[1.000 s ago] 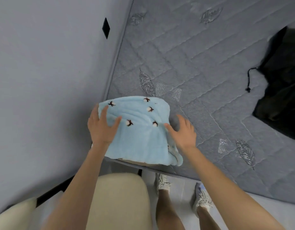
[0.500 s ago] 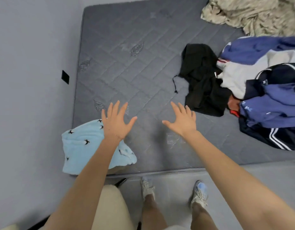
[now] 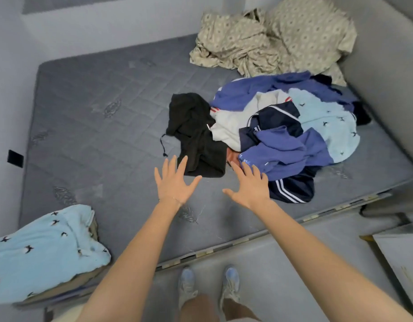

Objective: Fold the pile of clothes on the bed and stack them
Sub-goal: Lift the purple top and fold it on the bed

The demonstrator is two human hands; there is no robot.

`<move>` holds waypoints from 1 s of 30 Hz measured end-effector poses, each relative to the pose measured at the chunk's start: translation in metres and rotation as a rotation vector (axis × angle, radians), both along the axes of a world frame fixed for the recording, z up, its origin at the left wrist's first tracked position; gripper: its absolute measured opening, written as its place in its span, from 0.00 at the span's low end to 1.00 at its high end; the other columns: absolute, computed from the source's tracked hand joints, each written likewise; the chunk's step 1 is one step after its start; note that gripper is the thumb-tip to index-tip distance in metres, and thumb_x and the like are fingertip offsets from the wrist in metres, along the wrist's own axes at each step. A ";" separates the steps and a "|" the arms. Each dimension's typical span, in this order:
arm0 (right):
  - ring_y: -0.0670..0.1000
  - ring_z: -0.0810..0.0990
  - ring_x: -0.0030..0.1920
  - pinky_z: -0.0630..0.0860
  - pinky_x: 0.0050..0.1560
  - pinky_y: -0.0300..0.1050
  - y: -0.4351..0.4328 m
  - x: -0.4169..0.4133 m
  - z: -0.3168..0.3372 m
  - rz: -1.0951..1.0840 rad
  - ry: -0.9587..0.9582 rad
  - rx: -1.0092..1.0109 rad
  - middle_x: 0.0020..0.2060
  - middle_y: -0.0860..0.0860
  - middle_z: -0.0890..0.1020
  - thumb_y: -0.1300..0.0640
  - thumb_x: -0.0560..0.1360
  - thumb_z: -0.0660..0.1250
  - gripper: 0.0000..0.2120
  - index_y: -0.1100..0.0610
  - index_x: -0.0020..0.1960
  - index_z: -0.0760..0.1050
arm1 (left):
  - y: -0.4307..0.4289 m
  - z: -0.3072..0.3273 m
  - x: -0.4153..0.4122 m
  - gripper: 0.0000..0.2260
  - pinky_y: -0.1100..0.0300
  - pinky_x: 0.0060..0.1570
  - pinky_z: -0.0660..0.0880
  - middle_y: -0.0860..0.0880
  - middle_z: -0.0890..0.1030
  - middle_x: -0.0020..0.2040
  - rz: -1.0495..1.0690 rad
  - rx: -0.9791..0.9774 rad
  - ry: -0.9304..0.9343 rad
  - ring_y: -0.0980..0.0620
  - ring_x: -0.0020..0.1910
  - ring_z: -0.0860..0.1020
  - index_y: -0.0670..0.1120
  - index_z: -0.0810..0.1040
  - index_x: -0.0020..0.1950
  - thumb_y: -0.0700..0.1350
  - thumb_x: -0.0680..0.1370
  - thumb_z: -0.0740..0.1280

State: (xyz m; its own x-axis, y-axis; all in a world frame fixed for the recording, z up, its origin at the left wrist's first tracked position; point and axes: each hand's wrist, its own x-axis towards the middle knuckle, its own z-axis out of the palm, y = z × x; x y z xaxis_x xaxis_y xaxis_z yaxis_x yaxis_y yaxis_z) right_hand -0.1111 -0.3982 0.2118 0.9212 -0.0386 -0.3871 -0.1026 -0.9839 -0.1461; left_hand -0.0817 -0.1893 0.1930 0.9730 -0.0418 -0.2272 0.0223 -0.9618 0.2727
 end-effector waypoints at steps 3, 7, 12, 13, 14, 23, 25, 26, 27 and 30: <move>0.59 0.47 0.77 0.50 0.74 0.59 -0.023 0.005 0.000 -0.017 0.009 -0.022 0.78 0.52 0.49 0.34 0.76 0.58 0.39 0.45 0.78 0.42 | -0.019 0.002 0.013 0.32 0.43 0.73 0.38 0.49 0.48 0.79 -0.059 0.051 -0.009 0.48 0.77 0.42 0.57 0.50 0.78 0.67 0.77 0.53; 0.60 0.44 0.77 0.46 0.74 0.60 -0.043 0.023 -0.008 -0.063 0.049 -0.028 0.78 0.53 0.47 0.34 0.76 0.57 0.39 0.45 0.78 0.41 | -0.029 -0.002 0.038 0.33 0.43 0.72 0.37 0.49 0.47 0.79 -0.076 0.075 0.009 0.48 0.77 0.42 0.56 0.49 0.78 0.67 0.77 0.53; 0.60 0.43 0.77 0.45 0.74 0.61 -0.049 0.055 -0.024 -0.088 0.093 -0.021 0.78 0.53 0.45 0.34 0.77 0.57 0.39 0.45 0.78 0.40 | -0.025 -0.019 0.073 0.33 0.44 0.73 0.38 0.48 0.47 0.79 -0.061 0.085 0.034 0.48 0.77 0.42 0.57 0.48 0.78 0.67 0.77 0.54; 0.59 0.42 0.77 0.45 0.74 0.61 -0.048 0.060 -0.026 -0.090 0.098 -0.016 0.78 0.53 0.45 0.35 0.77 0.57 0.39 0.45 0.78 0.40 | -0.023 -0.022 0.078 0.33 0.44 0.73 0.38 0.48 0.47 0.79 -0.059 0.084 0.042 0.48 0.77 0.42 0.57 0.48 0.78 0.67 0.77 0.54; 0.59 0.42 0.77 0.45 0.74 0.61 -0.047 0.069 -0.030 -0.095 0.100 -0.010 0.78 0.53 0.45 0.35 0.77 0.57 0.39 0.45 0.78 0.41 | -0.020 -0.026 0.086 0.33 0.44 0.73 0.38 0.48 0.47 0.79 -0.052 0.079 0.051 0.48 0.77 0.42 0.57 0.48 0.78 0.67 0.77 0.54; 0.59 0.44 0.77 0.47 0.74 0.60 -0.068 0.129 -0.047 -0.139 0.083 0.003 0.78 0.53 0.47 0.34 0.77 0.57 0.38 0.44 0.78 0.41 | -0.037 -0.039 0.151 0.33 0.43 0.73 0.40 0.48 0.47 0.79 -0.070 0.078 0.104 0.47 0.77 0.43 0.56 0.48 0.78 0.66 0.78 0.53; 0.59 0.44 0.77 0.47 0.74 0.60 -0.080 0.140 -0.051 -0.140 0.103 -0.010 0.78 0.53 0.47 0.35 0.77 0.57 0.38 0.45 0.78 0.40 | -0.050 -0.042 0.163 0.33 0.43 0.73 0.40 0.48 0.47 0.79 -0.079 0.070 0.094 0.47 0.77 0.44 0.55 0.48 0.78 0.66 0.78 0.53; 0.59 0.44 0.77 0.47 0.74 0.60 -0.087 0.145 -0.053 -0.145 0.115 -0.011 0.78 0.53 0.46 0.35 0.77 0.57 0.39 0.45 0.78 0.40 | -0.057 -0.044 0.168 0.33 0.43 0.73 0.40 0.48 0.48 0.79 -0.079 0.065 0.090 0.47 0.77 0.44 0.55 0.48 0.78 0.66 0.78 0.54; 0.59 0.43 0.77 0.47 0.74 0.60 -0.093 0.150 -0.055 -0.153 0.122 -0.006 0.78 0.53 0.46 0.35 0.77 0.57 0.39 0.45 0.78 0.40 | -0.063 -0.046 0.172 0.33 0.44 0.73 0.40 0.48 0.48 0.79 -0.078 0.059 0.086 0.47 0.77 0.44 0.54 0.48 0.78 0.65 0.78 0.54; 0.59 0.43 0.77 0.48 0.74 0.60 -0.119 0.162 -0.067 -0.178 0.130 0.009 0.78 0.53 0.45 0.35 0.76 0.59 0.40 0.45 0.78 0.41 | -0.086 -0.058 0.184 0.33 0.44 0.73 0.40 0.47 0.49 0.79 -0.079 0.053 0.096 0.47 0.78 0.45 0.54 0.49 0.78 0.65 0.78 0.56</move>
State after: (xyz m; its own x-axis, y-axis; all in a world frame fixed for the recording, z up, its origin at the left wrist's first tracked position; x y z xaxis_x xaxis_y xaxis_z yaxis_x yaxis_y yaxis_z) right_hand 0.0510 -0.5170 0.1451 0.8426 -0.1920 -0.5032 -0.2927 -0.9475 -0.1286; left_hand 0.1024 -0.2757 0.1355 0.9406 -0.1031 -0.3235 -0.0307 -0.9747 0.2213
